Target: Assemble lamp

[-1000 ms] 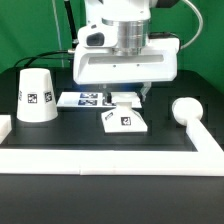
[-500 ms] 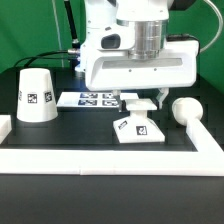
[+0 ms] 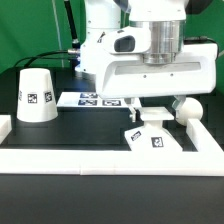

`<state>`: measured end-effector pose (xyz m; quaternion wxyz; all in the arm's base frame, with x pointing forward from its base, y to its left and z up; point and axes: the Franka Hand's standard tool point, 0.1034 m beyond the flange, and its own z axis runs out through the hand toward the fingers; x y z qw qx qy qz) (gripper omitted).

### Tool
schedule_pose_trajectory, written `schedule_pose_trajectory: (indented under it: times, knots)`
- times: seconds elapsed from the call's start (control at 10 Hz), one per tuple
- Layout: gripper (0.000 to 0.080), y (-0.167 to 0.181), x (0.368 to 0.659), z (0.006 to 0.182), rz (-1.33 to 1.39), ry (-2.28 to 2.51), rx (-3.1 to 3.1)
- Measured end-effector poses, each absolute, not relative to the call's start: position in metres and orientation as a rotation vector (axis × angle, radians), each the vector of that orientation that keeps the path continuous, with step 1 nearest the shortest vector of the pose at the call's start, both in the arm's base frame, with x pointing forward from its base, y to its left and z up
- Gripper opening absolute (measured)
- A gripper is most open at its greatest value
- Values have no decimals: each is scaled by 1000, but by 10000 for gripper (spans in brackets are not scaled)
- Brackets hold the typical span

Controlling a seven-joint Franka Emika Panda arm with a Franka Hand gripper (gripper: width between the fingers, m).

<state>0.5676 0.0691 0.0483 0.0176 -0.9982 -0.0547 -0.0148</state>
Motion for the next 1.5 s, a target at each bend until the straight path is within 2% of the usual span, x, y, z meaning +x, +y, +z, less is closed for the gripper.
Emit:
schedule_pose_trajectory:
  times: [0.7, 1.5]
  knots:
    - [535, 78, 571, 48, -61, -62, -3102]
    - [535, 101, 608, 49, -129, 17, -3088]
